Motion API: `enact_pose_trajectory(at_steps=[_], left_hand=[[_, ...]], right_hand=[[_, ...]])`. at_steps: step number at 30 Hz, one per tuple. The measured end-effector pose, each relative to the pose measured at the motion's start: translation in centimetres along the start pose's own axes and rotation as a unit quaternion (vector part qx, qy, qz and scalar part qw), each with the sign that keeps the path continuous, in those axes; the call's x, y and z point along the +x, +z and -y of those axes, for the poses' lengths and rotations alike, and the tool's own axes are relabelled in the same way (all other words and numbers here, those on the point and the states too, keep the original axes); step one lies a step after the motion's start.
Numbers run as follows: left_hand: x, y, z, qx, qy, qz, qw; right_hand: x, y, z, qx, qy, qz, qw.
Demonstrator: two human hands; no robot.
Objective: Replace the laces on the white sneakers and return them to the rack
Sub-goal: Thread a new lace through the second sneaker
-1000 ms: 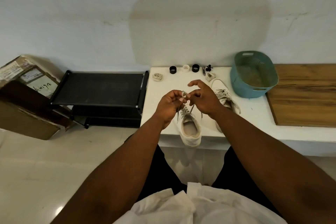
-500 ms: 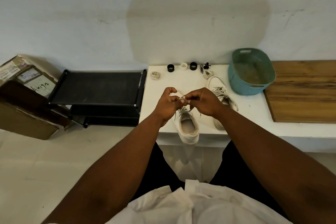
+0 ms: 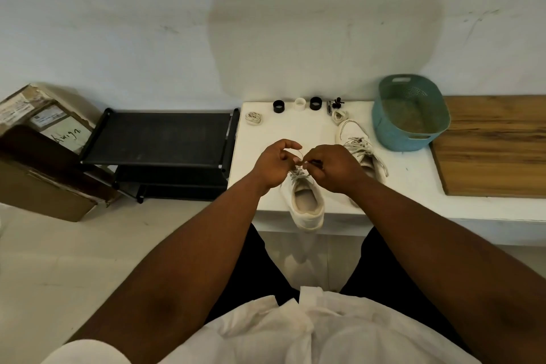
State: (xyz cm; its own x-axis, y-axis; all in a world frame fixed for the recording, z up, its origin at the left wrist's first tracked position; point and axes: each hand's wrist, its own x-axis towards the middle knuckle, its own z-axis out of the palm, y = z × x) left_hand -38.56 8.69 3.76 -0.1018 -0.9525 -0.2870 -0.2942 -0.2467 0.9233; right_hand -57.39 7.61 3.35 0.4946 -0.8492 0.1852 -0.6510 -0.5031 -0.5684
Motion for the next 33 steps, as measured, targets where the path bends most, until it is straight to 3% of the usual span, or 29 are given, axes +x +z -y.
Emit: enact_pose_trajectory(at_steps=[3,5,9,14,18,22,26,33], left_hand=[[0.0,0.3,-0.8,-0.072,-0.03,-0.025,0.997],[-0.3,0.5,-1.2,-0.11,-0.053,-0.013,0.992],[-0.5,0.5,-1.2,-0.079,-0.085,0.007,0.993],[-1.0,0.3,-0.7,-0.086,-0.069,-0.031,0.993],[-1.4,1.4,0.4,-0.078,-0.069,-0.117,0.988],[-2.1,1.4,1.8,-0.082,-0.124,-0.204,0.968],[-2.9,-0.3,3.8,-0.052,-0.158,-0.226,0.96],[-3.4,-1.6,5.9,0.034,-0.169,-0.22,0.96]], right_hand=[[0.6,-0.2,-0.1,-0.117,-0.039,-0.025,0.992],[0.9,0.1,-0.1,-0.133,-0.036,-0.051,0.989],[0.9,0.5,0.7,-0.13,-0.039,-0.089,0.987],[0.6,0.5,0.7,-0.098,0.003,-0.099,0.99],[0.0,1.3,0.2,-0.022,0.042,-0.126,0.991],[-1.8,1.8,-0.6,0.012,0.124,-0.18,0.976],[-3.7,1.2,-2.6,-0.02,0.207,-0.174,0.963],[-4.6,1.0,-3.9,-0.091,0.199,-0.158,0.963]])
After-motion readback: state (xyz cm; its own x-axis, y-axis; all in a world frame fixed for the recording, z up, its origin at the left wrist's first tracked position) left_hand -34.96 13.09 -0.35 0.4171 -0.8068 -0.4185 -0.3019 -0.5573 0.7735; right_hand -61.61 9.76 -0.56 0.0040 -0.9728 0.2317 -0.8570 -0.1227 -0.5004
